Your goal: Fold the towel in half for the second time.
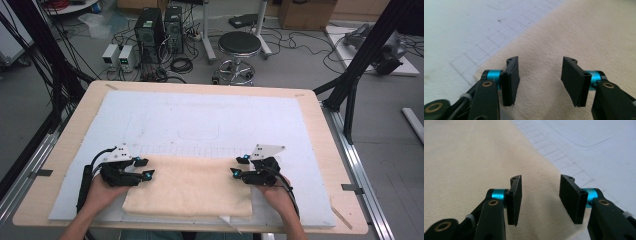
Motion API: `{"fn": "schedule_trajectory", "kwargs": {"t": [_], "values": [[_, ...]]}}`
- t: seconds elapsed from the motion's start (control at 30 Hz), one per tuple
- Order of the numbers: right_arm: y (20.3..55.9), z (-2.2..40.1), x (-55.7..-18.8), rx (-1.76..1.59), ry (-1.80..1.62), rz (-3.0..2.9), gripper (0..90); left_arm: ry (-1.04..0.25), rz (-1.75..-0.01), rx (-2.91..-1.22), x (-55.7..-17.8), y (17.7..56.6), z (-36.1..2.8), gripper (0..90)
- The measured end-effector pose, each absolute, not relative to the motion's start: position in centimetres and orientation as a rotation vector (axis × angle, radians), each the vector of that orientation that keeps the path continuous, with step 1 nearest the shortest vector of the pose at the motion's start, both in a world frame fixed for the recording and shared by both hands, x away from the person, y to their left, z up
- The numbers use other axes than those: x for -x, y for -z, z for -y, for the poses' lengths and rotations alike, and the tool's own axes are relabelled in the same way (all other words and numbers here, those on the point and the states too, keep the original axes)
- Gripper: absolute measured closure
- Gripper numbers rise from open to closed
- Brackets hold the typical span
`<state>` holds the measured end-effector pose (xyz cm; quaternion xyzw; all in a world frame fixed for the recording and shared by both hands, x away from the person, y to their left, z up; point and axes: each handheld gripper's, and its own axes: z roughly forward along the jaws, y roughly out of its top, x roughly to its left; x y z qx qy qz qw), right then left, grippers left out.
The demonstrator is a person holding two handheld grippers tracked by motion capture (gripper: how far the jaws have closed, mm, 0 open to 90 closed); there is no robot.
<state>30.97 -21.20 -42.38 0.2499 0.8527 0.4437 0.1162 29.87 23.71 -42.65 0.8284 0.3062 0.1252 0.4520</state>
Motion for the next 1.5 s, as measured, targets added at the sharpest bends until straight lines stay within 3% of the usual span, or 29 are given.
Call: {"fn": "schedule_trajectory", "kwargs": {"t": [0.23,0.43,0.73,0.87,0.97,1.07,1.23,1.5], "values": [[42.8,22.2,-32.7,-0.856,-1.261,-2.469,46.3,-0.367,-0.845,-1.998,-31.1,42.6,-24.8,42.9],[43.3,22.5,-33.1,-0.934,-1.252,-2.488,43.1,-0.308,-0.926,-2.009,-32.3,43.6,-25.1,41.8],[44.1,22.4,-33.6,-1.009,-1.254,-2.559,48.3,-0.178,-0.974,-2.000,-33.2,44.5,-25.4,42.8],[44.3,22.5,-33.7,-1.040,-1.279,-2.573,52.9,-0.192,-0.985,-2.002,-33.1,44.5,-25.3,43.8],[44.4,22.6,-33.8,-1.049,-1.298,-2.581,57.1,-0.195,-0.988,-2.001,-33.1,44.5,-25.2,47.4],[44.5,22.6,-33.7,-1.055,-1.319,-2.598,64.8,-0.168,-0.970,-2.011,-33.0,44.4,-25.2,59.2],[43.9,22.2,-33.3,-1.001,-1.272,-2.602,75.4,-0.238,-0.916,-2.058,-32.4,43.9,-24.7,71.7],[41.7,21.3,-32.9,-0.871,-1.146,-2.549,78.5,-0.374,-0.915,-2.050,-32.0,42.5,-23.9,77.4]]}}
